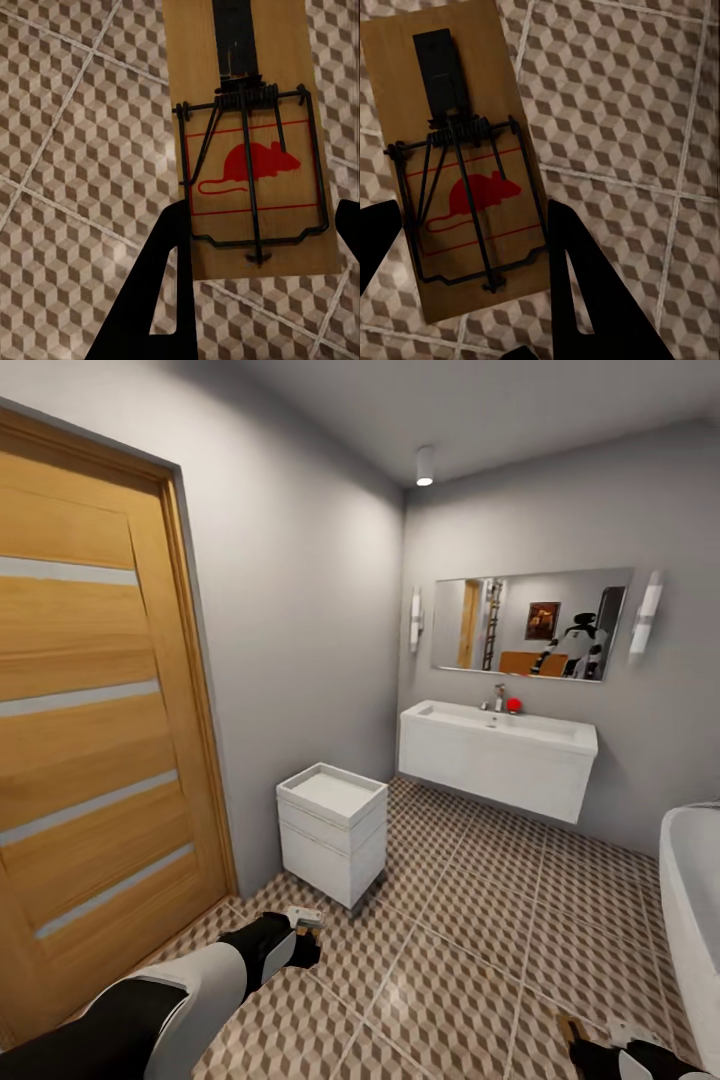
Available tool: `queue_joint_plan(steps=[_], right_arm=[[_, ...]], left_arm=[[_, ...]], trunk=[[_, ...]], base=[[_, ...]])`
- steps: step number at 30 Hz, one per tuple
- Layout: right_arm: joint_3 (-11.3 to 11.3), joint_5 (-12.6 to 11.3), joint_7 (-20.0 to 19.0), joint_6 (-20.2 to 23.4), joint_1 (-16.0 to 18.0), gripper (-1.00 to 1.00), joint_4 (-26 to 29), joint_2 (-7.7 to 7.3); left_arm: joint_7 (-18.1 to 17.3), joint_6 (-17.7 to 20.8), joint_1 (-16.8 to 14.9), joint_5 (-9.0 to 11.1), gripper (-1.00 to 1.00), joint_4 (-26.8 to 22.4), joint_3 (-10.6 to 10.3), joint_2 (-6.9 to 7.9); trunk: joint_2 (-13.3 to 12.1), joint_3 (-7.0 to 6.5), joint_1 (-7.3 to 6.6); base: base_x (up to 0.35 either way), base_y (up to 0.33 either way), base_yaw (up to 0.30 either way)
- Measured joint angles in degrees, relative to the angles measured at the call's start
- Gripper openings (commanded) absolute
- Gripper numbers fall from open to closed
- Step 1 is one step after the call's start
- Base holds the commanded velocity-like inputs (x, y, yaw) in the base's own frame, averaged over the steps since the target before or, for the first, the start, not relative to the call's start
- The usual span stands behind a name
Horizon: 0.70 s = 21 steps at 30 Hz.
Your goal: Take the four mousetraps from the cabinet in the bathroom and place them on the bathroom floor. Make sure all four end up on the same floor surface, and ensure that at least two of them are either under or directly next to the same bathroom sink.
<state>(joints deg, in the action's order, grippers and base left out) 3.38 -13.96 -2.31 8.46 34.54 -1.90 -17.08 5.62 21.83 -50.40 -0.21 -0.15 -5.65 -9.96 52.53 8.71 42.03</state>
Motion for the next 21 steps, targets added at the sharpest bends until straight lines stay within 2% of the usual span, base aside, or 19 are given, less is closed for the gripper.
queue_joint_plan(steps=[7,21], right_arm=[[0.00,-0.58,-0.42,0.26,0.00,-1.00,0.00,-1.14],[-0.01,-0.64,-0.58,0.37,0.00,-1.00,0.00,-1.34]], left_arm=[[0.00,0.00,0.00,-0.03,-1.00,0.00,0.00,0.02],[0.00,0.06,0.00,0.04,-1.00,-0.08,0.09,-0.03]], trunk=[[0.00,0.00,0.00],[0.00,0.00,0.00]], base=[[0.000,0.000,-0.297],[0.000,0.000,-0.297]])
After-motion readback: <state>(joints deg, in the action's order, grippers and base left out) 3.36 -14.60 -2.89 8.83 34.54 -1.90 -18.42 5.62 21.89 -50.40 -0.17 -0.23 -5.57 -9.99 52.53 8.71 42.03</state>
